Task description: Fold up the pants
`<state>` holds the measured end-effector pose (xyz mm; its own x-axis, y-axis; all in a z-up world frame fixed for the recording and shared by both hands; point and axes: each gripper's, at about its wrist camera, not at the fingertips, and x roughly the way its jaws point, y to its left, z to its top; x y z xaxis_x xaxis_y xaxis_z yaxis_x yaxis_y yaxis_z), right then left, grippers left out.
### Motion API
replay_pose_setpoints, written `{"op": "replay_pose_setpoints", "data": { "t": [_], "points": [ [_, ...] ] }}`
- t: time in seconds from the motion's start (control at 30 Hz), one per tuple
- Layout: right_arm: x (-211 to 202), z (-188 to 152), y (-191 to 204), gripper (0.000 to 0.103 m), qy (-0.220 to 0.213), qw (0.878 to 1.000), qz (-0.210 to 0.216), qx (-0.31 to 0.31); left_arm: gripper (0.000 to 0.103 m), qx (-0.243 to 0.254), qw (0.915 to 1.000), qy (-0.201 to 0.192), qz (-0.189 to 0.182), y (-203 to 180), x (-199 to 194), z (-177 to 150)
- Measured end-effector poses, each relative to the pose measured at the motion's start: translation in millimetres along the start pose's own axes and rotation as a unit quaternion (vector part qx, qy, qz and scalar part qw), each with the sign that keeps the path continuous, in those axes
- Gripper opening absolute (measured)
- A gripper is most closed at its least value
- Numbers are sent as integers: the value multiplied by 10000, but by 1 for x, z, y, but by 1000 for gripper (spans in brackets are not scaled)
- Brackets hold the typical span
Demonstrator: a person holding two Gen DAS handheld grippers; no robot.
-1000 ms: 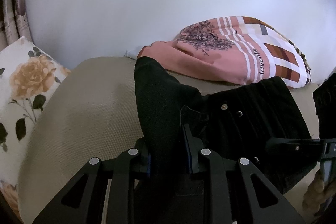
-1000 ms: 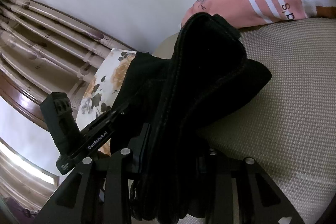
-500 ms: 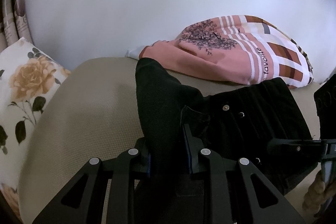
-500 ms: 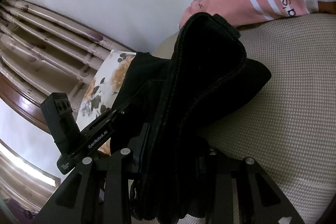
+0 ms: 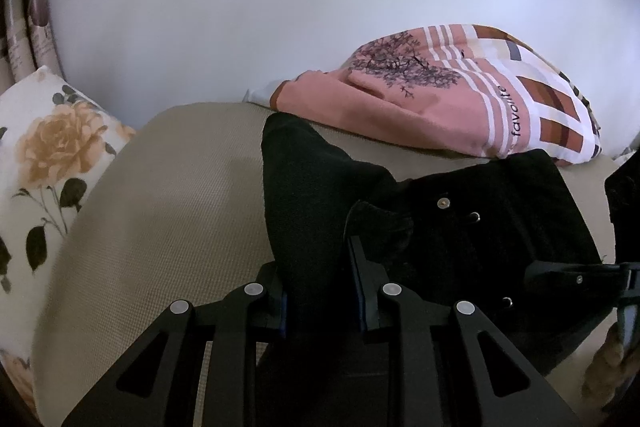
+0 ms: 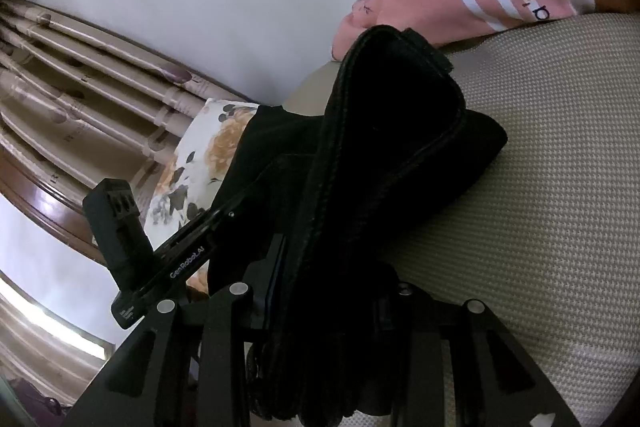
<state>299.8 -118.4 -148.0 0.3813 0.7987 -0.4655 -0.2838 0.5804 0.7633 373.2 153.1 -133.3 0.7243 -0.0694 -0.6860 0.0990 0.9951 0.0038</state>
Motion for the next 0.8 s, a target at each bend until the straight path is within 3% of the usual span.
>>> {"op": "replay_pose_setpoints", "data": {
  "t": [0.8],
  "points": [
    [2,-6,-7,32,-95,9996,-267,-70,28,-14,9998,102,158,12,20,-10]
  ]
}}
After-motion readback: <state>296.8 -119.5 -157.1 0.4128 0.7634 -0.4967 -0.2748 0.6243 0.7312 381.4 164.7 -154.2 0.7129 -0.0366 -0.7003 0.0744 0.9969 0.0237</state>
